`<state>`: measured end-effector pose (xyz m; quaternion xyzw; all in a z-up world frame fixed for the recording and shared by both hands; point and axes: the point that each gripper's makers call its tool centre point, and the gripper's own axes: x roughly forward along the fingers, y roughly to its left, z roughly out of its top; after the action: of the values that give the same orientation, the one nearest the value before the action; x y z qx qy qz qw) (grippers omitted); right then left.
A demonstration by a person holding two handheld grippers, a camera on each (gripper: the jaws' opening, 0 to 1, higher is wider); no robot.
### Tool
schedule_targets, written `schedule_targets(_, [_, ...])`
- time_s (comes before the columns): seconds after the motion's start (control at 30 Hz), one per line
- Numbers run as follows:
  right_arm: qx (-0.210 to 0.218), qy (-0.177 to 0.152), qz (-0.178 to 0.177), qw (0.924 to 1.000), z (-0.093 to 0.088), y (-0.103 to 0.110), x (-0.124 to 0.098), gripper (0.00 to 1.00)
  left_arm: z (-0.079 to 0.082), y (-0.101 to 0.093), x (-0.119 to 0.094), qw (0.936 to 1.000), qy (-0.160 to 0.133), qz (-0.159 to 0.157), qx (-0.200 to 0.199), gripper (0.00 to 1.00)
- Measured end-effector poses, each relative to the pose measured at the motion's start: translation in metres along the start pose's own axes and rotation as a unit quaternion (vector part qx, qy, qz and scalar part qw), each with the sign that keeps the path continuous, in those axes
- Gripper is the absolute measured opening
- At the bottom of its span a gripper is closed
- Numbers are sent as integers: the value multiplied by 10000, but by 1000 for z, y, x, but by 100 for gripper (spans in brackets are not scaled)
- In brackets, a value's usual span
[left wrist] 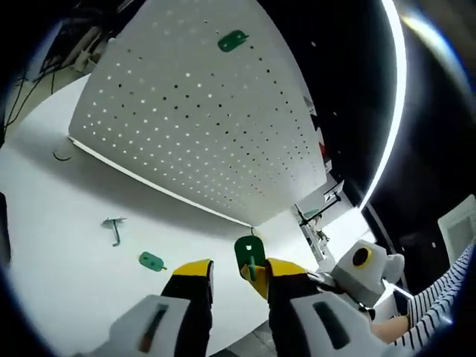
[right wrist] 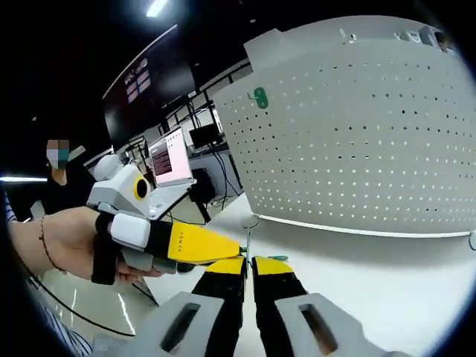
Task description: Insert the hook assembly into the mounting plate slot until the hook locks in place.
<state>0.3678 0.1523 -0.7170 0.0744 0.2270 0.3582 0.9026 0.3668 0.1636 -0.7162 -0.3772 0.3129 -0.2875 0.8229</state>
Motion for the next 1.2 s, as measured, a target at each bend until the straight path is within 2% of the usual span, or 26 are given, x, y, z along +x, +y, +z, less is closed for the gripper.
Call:
schedule_targets(0.33, [174, -69, 27, 9998, 4, 3, 2, 0, 5, -7, 0, 9995, -113, -172, -229, 12])
schedule_targets(0.77, [108, -138, 23, 9998, 5, 4, 0, 1, 5, -9, 0, 9991, -95, -215, -356, 9])
schedule_targets(0.8, [101, -146, 25, 9998, 6, 4, 0, 1, 5, -9, 0, 9991, -93, -223, -340, 2])
schedule_targets(0.83, [206, -101, 58, 9997, 2, 8, 1, 1, 5, -10, 2, 9984, -157, -250, -487, 2])
schedule_targets(0.9, [135, -109, 5, 9998, 4, 6, 0, 1, 3, -11, 6, 9988, -96, -284, -384, 2])
schedule_targets(0.97, [99, -181, -8, 9998, 9, 6, -1, 1, 4, -13, 7, 9982, -150, -352, -467, 2])
schedule_targets(1.2, [19, -182, 34, 9998, 10, 4, 1, 1, 6, -14, 8, 9989, -148, -309, -316, 2])
